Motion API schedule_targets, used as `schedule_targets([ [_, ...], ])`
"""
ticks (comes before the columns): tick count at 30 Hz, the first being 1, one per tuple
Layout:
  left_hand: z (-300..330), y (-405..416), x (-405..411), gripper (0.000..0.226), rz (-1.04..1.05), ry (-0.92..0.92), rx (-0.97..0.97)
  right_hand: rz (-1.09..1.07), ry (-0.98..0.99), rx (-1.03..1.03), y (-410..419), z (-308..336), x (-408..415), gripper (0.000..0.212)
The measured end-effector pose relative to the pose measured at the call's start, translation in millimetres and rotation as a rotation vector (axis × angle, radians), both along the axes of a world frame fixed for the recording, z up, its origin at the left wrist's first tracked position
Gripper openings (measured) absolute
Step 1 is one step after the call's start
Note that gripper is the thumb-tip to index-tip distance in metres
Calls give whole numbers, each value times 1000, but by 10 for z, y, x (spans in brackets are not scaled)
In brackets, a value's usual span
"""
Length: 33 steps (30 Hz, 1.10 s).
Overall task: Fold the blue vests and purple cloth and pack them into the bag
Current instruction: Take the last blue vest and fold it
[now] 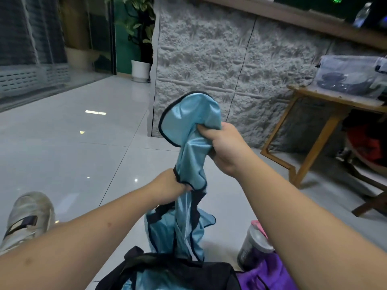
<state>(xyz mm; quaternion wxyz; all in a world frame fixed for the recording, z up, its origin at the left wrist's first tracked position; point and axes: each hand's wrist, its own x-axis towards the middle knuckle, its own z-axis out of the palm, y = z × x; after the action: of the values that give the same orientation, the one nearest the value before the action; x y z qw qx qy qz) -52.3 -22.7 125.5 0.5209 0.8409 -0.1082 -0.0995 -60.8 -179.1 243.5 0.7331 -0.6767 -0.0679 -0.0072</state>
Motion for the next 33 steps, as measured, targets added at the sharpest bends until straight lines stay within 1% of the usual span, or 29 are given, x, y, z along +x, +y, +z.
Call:
schedule_targets([
  [2,47,21,45,32,101,65,-182,30,-23,29,-16,-54,14,30],
  [4,148,35,73,33,158,114,-318,11,5,9,-105,-205,46,51],
  [6,256,33,115,28,221,158,-495,12,69,-156,-229,-422,58,69],
  [7,319,23,128,23,264,195,-592,52,107,-279,-282,-535,41,71],
  [9,462,-10,127,19,336,277,-734,163,187,-479,-370,-763,-34,64],
  [11,555,-34,140,22,396,307,-782,267,247,-590,-412,-984,-111,52],
  [12,583,-40,153,23,416,308,-791,303,267,-625,-404,-1079,-156,50],
  [14,610,-62,157,26,413,310,-791,264,249,-671,-371,-1241,-183,42],
  [15,609,-69,167,28,405,309,-782,206,227,-664,-349,-1284,-177,32],
  [16,602,-71,171,31,392,316,-780,147,217,-633,-334,-1300,-166,22],
  [17,586,-68,173,34,377,321,-785,111,228,-585,-329,-1281,-152,20],
  [19,542,-30,182,43,347,324,-787,106,281,-441,-328,-1200,-138,25],
  [21,487,14,186,57,305,315,-692,105,317,-259,-362,-1109,-132,28],
  [22,447,31,194,61,283,307,-638,100,330,-164,-383,-1065,-132,30],
  [24,414,40,156,49,248,292,-551,90,359,-9,-415,-1009,-119,32],
  [26,375,35,123,41,211,269,-448,71,385,86,-431,-985,-106,33],
  [30,309,18,63,41,167,185,-269,34,430,203,-442,-986,-67,38],
  [33,229,11,83,36,189,124,-224,21,452,268,-460,-997,-33,42],
])
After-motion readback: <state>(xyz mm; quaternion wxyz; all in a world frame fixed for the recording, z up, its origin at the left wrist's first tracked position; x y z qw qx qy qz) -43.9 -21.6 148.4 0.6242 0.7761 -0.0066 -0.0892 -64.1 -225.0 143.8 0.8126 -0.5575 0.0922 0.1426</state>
